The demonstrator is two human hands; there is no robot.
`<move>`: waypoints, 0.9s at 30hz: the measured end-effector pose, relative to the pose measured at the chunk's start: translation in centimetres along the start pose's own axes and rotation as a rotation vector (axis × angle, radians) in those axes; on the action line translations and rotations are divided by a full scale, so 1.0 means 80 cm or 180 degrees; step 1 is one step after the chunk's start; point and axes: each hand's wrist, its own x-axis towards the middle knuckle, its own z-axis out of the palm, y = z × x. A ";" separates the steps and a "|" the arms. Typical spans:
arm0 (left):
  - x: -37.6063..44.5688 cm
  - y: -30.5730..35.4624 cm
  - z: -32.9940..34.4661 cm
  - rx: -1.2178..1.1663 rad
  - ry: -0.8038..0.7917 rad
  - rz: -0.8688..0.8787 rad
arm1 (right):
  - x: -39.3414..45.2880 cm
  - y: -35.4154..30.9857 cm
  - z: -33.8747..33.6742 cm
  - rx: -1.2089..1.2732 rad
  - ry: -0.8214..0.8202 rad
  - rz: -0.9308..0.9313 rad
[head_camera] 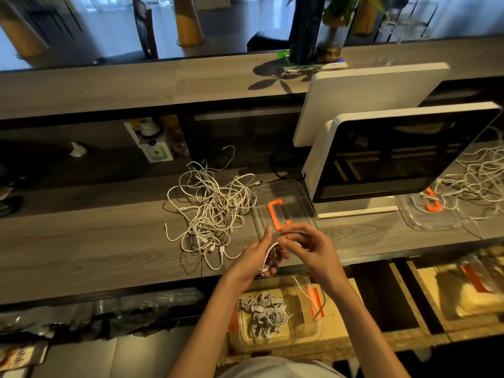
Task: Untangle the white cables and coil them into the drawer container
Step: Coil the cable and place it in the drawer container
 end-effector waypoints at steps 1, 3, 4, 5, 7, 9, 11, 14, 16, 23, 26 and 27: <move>-0.001 -0.001 0.000 0.0030 -0.0169 -0.0041 | 0.001 0.003 -0.001 -0.0053 0.0091 -0.0019; -0.004 -0.001 0.000 0.0073 -0.0505 -0.0039 | 0.002 0.009 -0.005 -0.0129 0.0217 -0.0026; -0.006 0.000 -0.001 0.0172 -0.0641 -0.0003 | 0.002 0.011 -0.007 -0.0157 0.0249 -0.0017; -0.007 0.001 0.000 0.0320 -0.0734 0.0058 | 0.002 0.013 -0.010 -0.0187 0.0254 -0.0004; -0.007 0.001 -0.001 0.0552 -0.0789 0.0251 | 0.003 0.016 -0.015 -0.0325 0.0207 -0.0015; -0.004 -0.001 -0.007 0.0411 -0.0668 0.0423 | 0.003 0.019 -0.024 -0.0651 0.0178 -0.0021; 0.000 -0.002 -0.015 0.0155 -0.0288 0.0598 | 0.002 0.023 -0.035 -0.0940 0.0173 0.0057; 0.005 0.000 -0.028 -0.0274 0.0643 0.0811 | -0.002 0.027 -0.051 -0.1059 0.0205 0.0109; 0.009 0.000 -0.037 -0.0702 0.1058 0.0882 | -0.004 0.028 -0.057 -0.1087 0.0192 0.0099; 0.019 -0.011 -0.051 -0.1509 0.1516 0.0922 | -0.006 0.028 -0.052 -0.0822 -0.0094 0.0210; 0.021 -0.008 -0.051 -0.2143 0.1473 0.0911 | -0.006 0.032 -0.044 -0.1010 -0.0179 0.0257; 0.021 -0.007 -0.050 -0.2355 0.1408 0.0904 | -0.006 0.034 -0.042 -0.1156 -0.0275 0.0306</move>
